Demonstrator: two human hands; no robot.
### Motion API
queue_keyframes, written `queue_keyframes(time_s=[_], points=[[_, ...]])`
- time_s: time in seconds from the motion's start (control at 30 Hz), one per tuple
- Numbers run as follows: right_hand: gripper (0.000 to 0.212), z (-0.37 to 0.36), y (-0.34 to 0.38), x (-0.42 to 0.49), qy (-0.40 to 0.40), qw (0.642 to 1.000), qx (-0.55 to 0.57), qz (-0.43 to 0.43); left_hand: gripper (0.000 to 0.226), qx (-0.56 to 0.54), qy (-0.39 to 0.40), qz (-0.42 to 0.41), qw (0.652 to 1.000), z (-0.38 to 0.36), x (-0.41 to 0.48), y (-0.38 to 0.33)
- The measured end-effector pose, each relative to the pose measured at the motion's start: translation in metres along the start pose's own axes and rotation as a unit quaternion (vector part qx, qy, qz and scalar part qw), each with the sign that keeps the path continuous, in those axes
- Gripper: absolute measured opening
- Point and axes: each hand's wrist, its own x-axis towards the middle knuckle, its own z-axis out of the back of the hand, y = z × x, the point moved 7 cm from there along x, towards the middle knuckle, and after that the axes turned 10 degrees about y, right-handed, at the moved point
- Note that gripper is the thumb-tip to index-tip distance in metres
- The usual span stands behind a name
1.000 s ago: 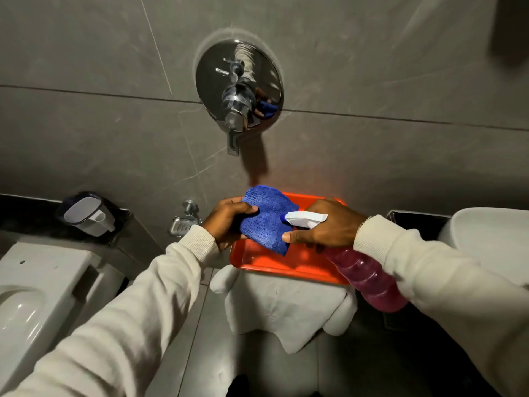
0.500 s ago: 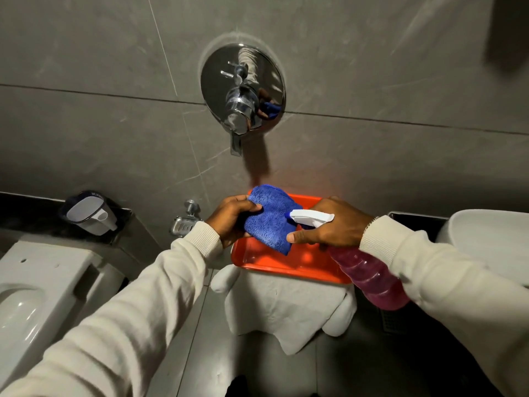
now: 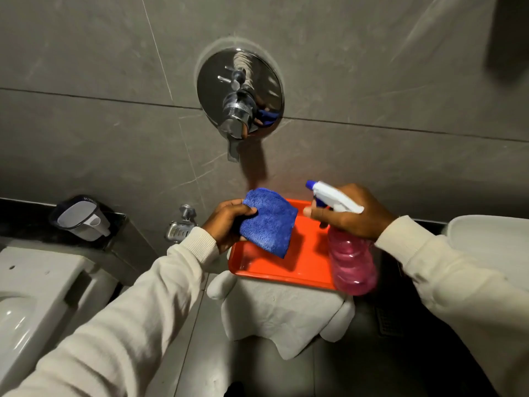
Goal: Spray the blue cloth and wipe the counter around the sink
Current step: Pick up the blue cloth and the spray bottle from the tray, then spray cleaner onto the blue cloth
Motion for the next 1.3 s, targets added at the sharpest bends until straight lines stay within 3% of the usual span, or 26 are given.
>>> queue_keyframes(time_s=[0.1, 0.2, 0.33, 0.4, 0.53, 0.63, 0.7, 0.77, 0.87, 0.93, 1.0, 1.03, 1.07, 1.1, 1.13, 1.17, 1.23, 1.3], points=[[0.028, 0.024, -0.016, 0.008, -0.146, 0.986, 0.076, -0.007, 0.035, -0.003, -0.006, 0.013, 1.000, 0.006, 0.005, 0.009], [0.015, 0.020, -0.035, 0.026, -0.230, 0.964, 0.134, -0.017, 0.032, -0.008, -0.013, 0.028, 1.000, 0.008, 0.008, 0.021], [0.018, -0.003, -0.053, 0.039, -0.298, 0.951, 0.077, -0.026, 0.048, -0.014, -0.026, 0.024, 0.999, 0.010, 0.008, 0.031], [0.019, -0.015, -0.059, 0.045, -0.312, 0.946, 0.078, -0.032, 0.058, -0.023, -0.038, 0.023, 0.999, 0.012, 0.008, 0.035], [0.019, -0.022, -0.067, 0.052, -0.343, 0.937, 0.067, -0.025, 0.050, -0.032, -0.044, 0.011, 0.998, 0.008, 0.004, 0.035], [0.026, -0.030, -0.079, 0.046, -0.363, 0.926, 0.094, -0.042, 0.055, -0.042, -0.040, 0.003, 0.998, 0.004, 0.001, 0.037], [0.026, -0.035, -0.080, 0.043, -0.367, 0.923, 0.103, -0.048, 0.043, -0.035, -0.024, 0.006, 0.999, 0.001, 0.002, 0.038], [0.023, -0.036, -0.078, 0.042, -0.348, 0.928, 0.119, -0.063, 0.019, -0.026, 0.003, 0.010, 1.000, -0.007, 0.006, 0.038], [0.048, -0.047, -0.077, 0.028, -0.265, 0.935, 0.202, -0.119, 0.024, -0.021, 0.037, 0.012, 0.999, -0.016, 0.012, 0.039], [0.057, -0.059, -0.085, -0.014, -0.305, 0.888, 0.309, -0.155, 0.031, -0.029, 0.091, 0.021, 0.995, -0.039, 0.020, 0.049], [0.045, -0.071, -0.092, -0.066, -0.365, 0.786, 0.480, -0.138, 0.030, -0.024, 0.161, 0.035, 0.986, -0.076, 0.026, 0.063], [0.052, -0.078, -0.084, -0.085, -0.342, 0.741, 0.569, -0.102, 0.028, -0.013, 0.191, 0.038, 0.981, -0.095, 0.027, 0.070], [0.072, -0.083, -0.078, -0.106, -0.322, 0.720, 0.610, -0.070, 0.027, -0.003, 0.226, 0.048, 0.973, -0.120, 0.027, 0.082], [0.085, -0.085, -0.076, -0.131, -0.364, 0.712, 0.600, -0.033, 0.026, 0.003, 0.257, 0.060, 0.965, -0.144, 0.027, 0.094], [0.088, -0.092, -0.079, -0.169, -0.426, 0.657, 0.622, -0.017, 0.024, 0.016, 0.284, 0.078, 0.955, -0.171, 0.026, 0.111], [0.086, -0.104, -0.084, -0.196, -0.440, 0.572, 0.691, -0.037, 0.022, 0.036, 0.299, 0.085, 0.950, -0.189, 0.024, 0.122], [0.070, -0.111, -0.092, -0.232, -0.392, 0.564, 0.725, -0.053, 0.017, 0.110, 0.331, 0.088, 0.933, -0.234, 0.018, 0.149], [0.052, -0.129, -0.112, -0.282, -0.415, 0.533, 0.735, -0.055, 0.013, 0.201, 0.366, 0.071, 0.906, -0.276, 0.011, 0.176]])
